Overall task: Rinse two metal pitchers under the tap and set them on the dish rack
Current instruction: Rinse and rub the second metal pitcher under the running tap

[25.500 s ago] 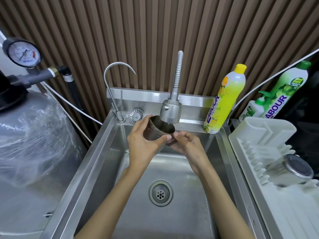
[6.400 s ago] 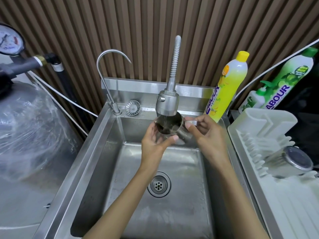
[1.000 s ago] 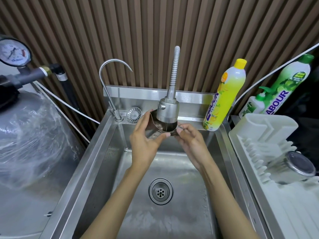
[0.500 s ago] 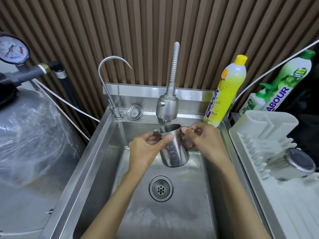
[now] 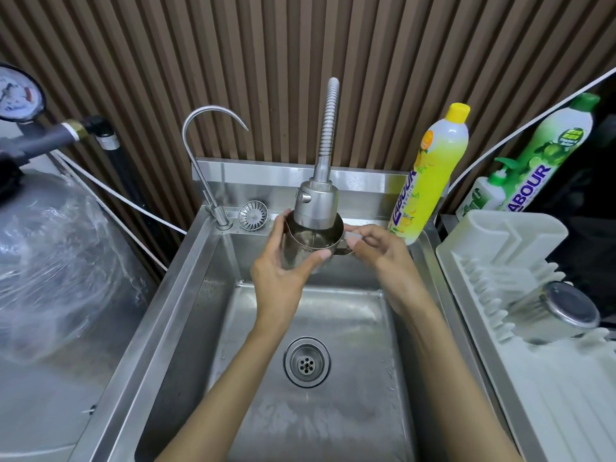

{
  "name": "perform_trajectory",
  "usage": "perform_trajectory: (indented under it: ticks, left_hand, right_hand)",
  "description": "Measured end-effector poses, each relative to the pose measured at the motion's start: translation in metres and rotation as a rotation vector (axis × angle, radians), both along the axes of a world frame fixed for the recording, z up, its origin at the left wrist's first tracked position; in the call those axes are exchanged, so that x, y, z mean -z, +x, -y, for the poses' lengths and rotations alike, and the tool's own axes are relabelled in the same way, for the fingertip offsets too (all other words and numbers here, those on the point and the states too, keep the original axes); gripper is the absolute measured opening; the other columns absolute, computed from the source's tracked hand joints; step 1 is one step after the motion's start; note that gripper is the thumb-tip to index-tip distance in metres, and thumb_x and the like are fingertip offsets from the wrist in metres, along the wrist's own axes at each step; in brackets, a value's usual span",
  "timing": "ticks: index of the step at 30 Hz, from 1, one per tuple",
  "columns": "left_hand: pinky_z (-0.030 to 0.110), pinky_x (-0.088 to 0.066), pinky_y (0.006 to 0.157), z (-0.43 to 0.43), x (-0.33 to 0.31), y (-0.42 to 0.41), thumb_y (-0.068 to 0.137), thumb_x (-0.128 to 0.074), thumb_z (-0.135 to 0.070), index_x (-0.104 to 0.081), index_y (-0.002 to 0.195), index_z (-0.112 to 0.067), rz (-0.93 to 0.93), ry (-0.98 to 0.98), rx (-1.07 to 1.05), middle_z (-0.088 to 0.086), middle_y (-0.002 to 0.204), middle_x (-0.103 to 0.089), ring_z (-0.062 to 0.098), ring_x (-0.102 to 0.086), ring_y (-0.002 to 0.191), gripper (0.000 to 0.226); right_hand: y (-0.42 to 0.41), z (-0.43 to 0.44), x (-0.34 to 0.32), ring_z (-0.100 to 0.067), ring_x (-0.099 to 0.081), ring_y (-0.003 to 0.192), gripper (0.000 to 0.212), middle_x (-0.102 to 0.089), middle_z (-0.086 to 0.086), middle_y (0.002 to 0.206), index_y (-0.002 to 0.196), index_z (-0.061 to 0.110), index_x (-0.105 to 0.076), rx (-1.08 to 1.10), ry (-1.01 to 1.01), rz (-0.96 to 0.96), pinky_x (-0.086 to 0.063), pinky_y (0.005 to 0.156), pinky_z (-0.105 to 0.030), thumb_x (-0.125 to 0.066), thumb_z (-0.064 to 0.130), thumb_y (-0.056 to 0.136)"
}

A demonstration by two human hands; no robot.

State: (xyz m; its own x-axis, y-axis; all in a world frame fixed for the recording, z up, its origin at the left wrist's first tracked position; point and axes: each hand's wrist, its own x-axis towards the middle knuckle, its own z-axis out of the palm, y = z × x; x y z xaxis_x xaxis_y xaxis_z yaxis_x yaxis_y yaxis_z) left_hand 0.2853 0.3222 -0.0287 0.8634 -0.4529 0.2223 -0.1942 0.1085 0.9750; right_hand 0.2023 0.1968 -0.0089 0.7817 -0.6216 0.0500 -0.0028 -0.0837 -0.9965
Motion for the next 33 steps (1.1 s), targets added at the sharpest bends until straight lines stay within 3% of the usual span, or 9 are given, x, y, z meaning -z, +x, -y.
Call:
perform_trajectory:
  ticks: [4, 10, 13, 16, 18, 22, 25, 29, 33]
  left_hand:
    - [0.0, -0.032, 0.093, -0.004, -0.012, -0.004, 0.06, -0.086, -0.025, -0.053, 0.13, -0.019, 0.178, 0.114, -0.2, -0.003, 0.122, -0.053, 0.003, -0.049, 0.114, 0.078]
    - [0.015, -0.046, 0.09, -0.01, -0.01, -0.01, 0.051, -0.087, -0.041, -0.061, 0.119, -0.018, 0.171, 0.2, -0.267, -0.001, 0.112, -0.057, 0.012, -0.058, 0.102, 0.077]
    - [0.013, -0.05, 0.081, -0.01, -0.005, -0.012, 0.051, -0.087, -0.038, -0.063, 0.109, -0.017, 0.012, 0.182, -0.204, -0.002, 0.107, -0.064, 0.007, -0.063, 0.092, 0.066]
    - [0.018, -0.053, 0.08, -0.008, 0.002, -0.016, 0.051, -0.089, -0.037, -0.063, 0.109, -0.016, -0.218, 0.096, -0.073, 0.0, 0.104, -0.07, 0.008, -0.067, 0.091, 0.067]
    - [0.013, -0.051, 0.079, -0.005, 0.005, -0.018, 0.063, -0.083, -0.023, -0.064, 0.112, -0.012, -0.318, 0.039, 0.027, 0.002, 0.106, -0.071, 0.009, -0.066, 0.095, 0.054]
    - [0.011, -0.049, 0.08, 0.004, 0.005, -0.016, 0.076, -0.069, 0.002, -0.053, 0.127, -0.01, -0.288, -0.007, 0.261, 0.004, 0.11, -0.068, 0.002, -0.064, 0.096, 0.055]
    - [0.013, -0.05, 0.084, 0.011, 0.003, -0.007, 0.068, -0.074, 0.002, -0.044, 0.133, -0.01, -0.229, -0.017, 0.265, 0.001, 0.11, -0.066, 0.005, -0.064, 0.099, 0.073]
    - [0.018, -0.045, 0.098, 0.013, -0.002, 0.008, 0.065, -0.073, 0.012, -0.046, 0.128, -0.023, -0.162, -0.077, 0.165, -0.004, 0.121, -0.062, 0.006, -0.058, 0.112, 0.076]
    - [0.007, -0.039, 0.092, 0.003, -0.004, 0.012, 0.058, -0.083, 0.001, -0.051, 0.122, -0.029, 0.063, 0.029, 0.015, -0.014, 0.115, -0.061, -0.011, -0.055, 0.105, 0.077]
  right_hand:
    - [0.008, -0.007, 0.013, -0.016, -0.066, 0.077, 0.013, -0.07, 0.001, 0.075, 0.079, 0.009, -0.06, -0.084, 0.24, 0.049, -0.054, 0.083, -0.033, -0.054, 0.007, 0.091]
    - [0.001, -0.012, 0.011, -0.016, -0.07, 0.067, 0.014, -0.071, -0.003, 0.07, 0.075, 0.008, -0.061, -0.057, 0.222, -0.014, -0.057, 0.066, -0.029, -0.058, 0.012, 0.089]
    - [-0.007, -0.007, 0.002, -0.017, -0.068, 0.058, 0.018, -0.07, -0.009, 0.069, 0.069, 0.01, -0.061, 0.028, 0.122, -0.091, -0.055, 0.058, -0.029, -0.063, 0.014, 0.086]
    - [-0.012, 0.001, -0.012, -0.027, -0.069, 0.069, 0.021, -0.071, -0.01, 0.071, 0.061, 0.017, -0.062, 0.139, -0.173, -0.214, -0.057, 0.073, -0.044, -0.069, 0.023, 0.08]
    - [-0.017, 0.001, -0.025, -0.026, -0.067, 0.075, 0.021, -0.07, -0.006, 0.072, 0.063, 0.019, -0.06, 0.183, -0.424, -0.296, -0.053, 0.076, -0.039, -0.069, 0.026, 0.08]
    - [-0.021, -0.01, -0.043, -0.022, -0.064, 0.082, 0.023, -0.068, -0.001, 0.077, 0.065, 0.018, -0.054, 0.276, -0.621, -0.285, -0.049, 0.075, -0.035, -0.067, 0.027, 0.082]
    - [-0.016, -0.01, -0.038, -0.019, -0.067, 0.084, 0.028, -0.071, 0.002, 0.087, 0.062, 0.026, -0.049, 0.254, -0.548, -0.233, -0.053, 0.078, -0.034, -0.067, 0.024, 0.083]
    - [0.0, -0.007, -0.02, 0.011, -0.063, 0.07, 0.021, -0.07, -0.002, 0.097, 0.067, 0.015, -0.054, 0.15, -0.173, -0.059, -0.046, 0.066, -0.006, -0.064, 0.009, 0.085]
    - [0.013, -0.006, 0.004, -0.001, -0.063, 0.078, 0.016, -0.067, 0.0, 0.09, 0.073, 0.013, -0.059, 0.059, 0.098, 0.044, -0.047, 0.082, -0.021, -0.059, 0.008, 0.088]
